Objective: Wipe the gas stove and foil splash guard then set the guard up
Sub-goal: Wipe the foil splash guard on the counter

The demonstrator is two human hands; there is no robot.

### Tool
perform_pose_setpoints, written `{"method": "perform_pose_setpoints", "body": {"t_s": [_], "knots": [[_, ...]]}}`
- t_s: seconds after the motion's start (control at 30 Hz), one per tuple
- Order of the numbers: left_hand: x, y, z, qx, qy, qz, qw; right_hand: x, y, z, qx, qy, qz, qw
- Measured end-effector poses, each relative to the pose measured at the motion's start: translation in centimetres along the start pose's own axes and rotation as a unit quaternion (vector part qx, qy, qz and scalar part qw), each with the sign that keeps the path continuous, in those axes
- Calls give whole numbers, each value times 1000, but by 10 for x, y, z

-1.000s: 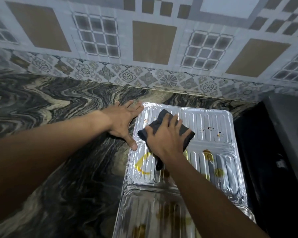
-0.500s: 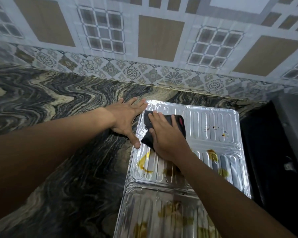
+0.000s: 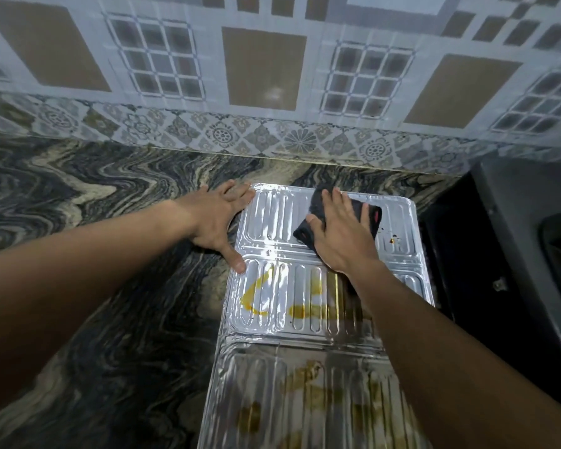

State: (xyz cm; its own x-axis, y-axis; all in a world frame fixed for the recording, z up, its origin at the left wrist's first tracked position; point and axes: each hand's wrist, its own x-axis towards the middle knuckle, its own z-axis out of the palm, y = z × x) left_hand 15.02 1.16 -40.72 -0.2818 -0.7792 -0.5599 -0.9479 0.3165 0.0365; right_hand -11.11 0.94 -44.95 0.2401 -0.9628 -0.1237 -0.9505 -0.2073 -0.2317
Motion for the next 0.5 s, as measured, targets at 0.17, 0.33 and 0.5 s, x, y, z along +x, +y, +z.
{"method": "perform_pose_setpoints", "body": {"t_s": [0.17,0.33,0.5], "knots": [[0,0,1,4,7,1,1000,-7,-16,0,8,15,-15,1000],[3,-1,2,-1,11,5,1000,-12,-41,5,15,3,-123,992],[2,0,3,-4,14,-5,1000,-3,-70,10,-2,-46,-222,974]]}}
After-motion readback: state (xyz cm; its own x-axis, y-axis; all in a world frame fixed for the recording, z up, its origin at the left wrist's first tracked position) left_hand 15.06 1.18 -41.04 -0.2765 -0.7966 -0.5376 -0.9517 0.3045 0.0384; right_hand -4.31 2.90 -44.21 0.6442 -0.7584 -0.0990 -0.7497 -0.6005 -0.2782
